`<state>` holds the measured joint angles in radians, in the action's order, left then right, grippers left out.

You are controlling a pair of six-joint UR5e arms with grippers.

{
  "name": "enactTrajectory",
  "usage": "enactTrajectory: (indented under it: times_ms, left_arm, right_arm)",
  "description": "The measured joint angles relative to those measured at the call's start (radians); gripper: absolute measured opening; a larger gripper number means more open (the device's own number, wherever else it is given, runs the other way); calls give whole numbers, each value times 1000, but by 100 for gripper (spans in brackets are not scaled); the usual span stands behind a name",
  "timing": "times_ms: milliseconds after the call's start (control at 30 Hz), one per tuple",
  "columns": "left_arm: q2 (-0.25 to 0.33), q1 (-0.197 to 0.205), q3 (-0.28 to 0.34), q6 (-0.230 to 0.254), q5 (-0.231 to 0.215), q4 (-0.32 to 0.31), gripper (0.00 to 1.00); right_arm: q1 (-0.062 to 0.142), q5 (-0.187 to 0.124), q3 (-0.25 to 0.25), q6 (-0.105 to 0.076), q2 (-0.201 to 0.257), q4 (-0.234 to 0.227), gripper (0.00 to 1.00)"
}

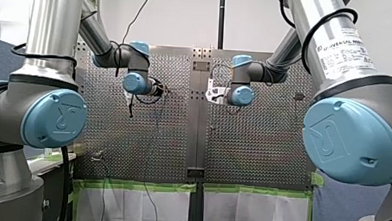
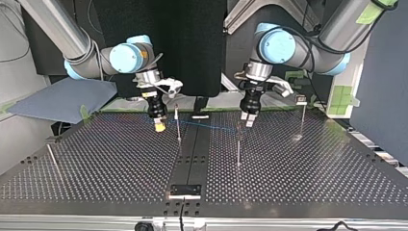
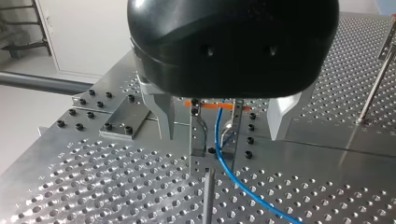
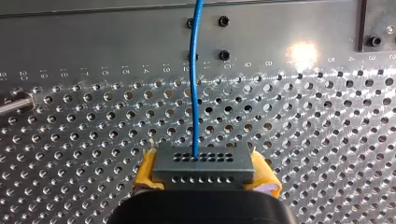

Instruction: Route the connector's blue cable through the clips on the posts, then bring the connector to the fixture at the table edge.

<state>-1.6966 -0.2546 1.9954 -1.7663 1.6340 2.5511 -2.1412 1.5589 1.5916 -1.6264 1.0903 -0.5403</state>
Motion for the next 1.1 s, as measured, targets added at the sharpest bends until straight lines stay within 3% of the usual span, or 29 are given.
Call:
enactTrajectory:
  times_ms: [1100]
  left_arm:
    - [12,-30,0,38,-15,9,98]
  right_arm:
    - [-1,-2,0,0,0,2,0]
